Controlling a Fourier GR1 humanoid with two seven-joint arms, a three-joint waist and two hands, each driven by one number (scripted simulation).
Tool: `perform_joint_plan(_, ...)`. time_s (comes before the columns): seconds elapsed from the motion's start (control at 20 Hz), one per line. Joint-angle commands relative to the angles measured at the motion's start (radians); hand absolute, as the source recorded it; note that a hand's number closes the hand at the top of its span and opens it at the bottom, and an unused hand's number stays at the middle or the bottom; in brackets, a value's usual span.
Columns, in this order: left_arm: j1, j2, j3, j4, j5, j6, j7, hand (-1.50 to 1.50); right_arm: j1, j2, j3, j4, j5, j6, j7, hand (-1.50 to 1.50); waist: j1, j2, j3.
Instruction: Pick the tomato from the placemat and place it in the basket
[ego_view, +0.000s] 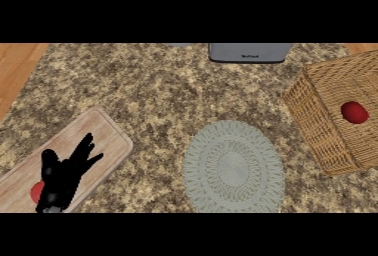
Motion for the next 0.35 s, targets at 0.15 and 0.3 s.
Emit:
perform_joint_plan(0.15,0.0,0.013,0.011,0.064,0.005,-0.019,0.041,0.0,-0.006,-0.152,-0.11,0.182,-0.057,0.055,-0.013,-1.5,-0.003,0.015,-0.006)
perform_joint_plan(0.3,0.03,-0.026,-0.025,0.044,-0.018,0.002,0.02,0.0,0.049,-0.187,-0.126,0.241,-0.06,0.09,-0.074,-1.5,-0.003,0.016,-0.005)
